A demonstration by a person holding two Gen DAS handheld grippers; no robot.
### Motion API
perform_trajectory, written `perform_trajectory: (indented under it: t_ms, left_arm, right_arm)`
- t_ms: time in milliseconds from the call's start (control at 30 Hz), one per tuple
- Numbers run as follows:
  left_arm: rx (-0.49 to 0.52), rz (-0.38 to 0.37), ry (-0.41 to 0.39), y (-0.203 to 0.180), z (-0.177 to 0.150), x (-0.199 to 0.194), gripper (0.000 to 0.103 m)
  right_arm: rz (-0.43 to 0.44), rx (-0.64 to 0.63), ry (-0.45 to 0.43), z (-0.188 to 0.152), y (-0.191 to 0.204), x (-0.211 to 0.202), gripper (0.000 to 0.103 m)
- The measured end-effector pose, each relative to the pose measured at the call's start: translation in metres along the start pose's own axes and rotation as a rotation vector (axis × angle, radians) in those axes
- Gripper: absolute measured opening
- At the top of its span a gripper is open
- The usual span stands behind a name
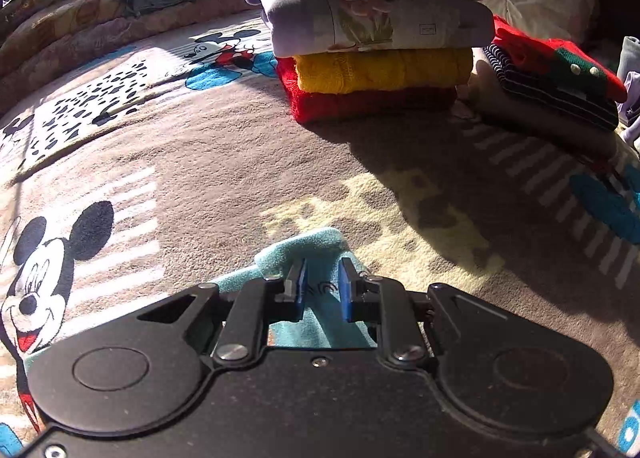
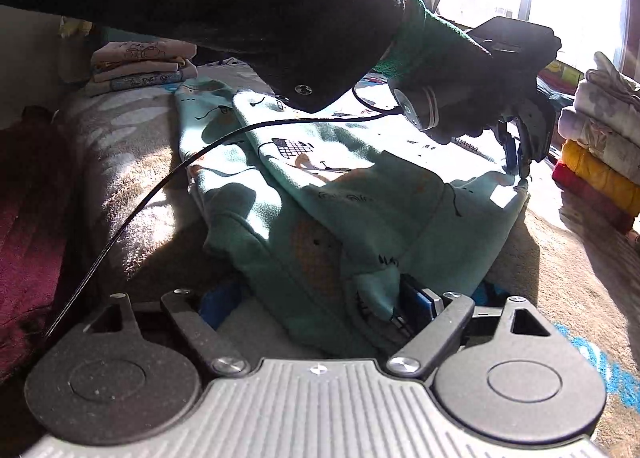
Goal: Fold clothes
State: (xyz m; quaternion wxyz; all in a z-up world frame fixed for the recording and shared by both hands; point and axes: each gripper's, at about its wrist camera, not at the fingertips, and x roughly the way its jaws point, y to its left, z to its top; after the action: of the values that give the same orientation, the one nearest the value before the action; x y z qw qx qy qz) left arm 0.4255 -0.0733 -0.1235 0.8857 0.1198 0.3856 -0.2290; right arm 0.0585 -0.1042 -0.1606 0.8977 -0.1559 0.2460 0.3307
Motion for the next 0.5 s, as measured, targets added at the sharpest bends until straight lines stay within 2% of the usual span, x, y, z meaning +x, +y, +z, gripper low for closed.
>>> perform_trajectory:
  t_ms: [100, 333, 400, 467, 500]
  left_arm:
    - [-0.021, -0.005, 0.025, 0.005, 0.006, 0.015, 0.016]
    - [-0.226, -0.02, -0.005, 0.023, 0.017, 0.024, 0.016]
    - [-0.224, -0.011, -0.07, 0.022, 0.019, 0.007, 0.017]
    - [-0.225, -0.009, -0.123, 0.021, 0.017, -0.016, 0.028]
    - [-0.235, -0.005, -0.142, 0.022, 0.014, -0.029, 0.042]
  right_arm:
    - [0.002, 0.003, 0.002, 0.0, 0.001, 0.0, 0.087]
    - [0.015, 0.005, 0.007, 0.002, -0.004, 0.006, 0.09]
    - [0.012, 0.002, 0.005, 0.002, -0.002, 0.007, 0.091]
    - [0.008, 0.0, 0.004, 0.002, -0.001, 0.007, 0.092]
    - [0.005, 0.0, 0.002, 0.002, 0.0, 0.007, 0.092]
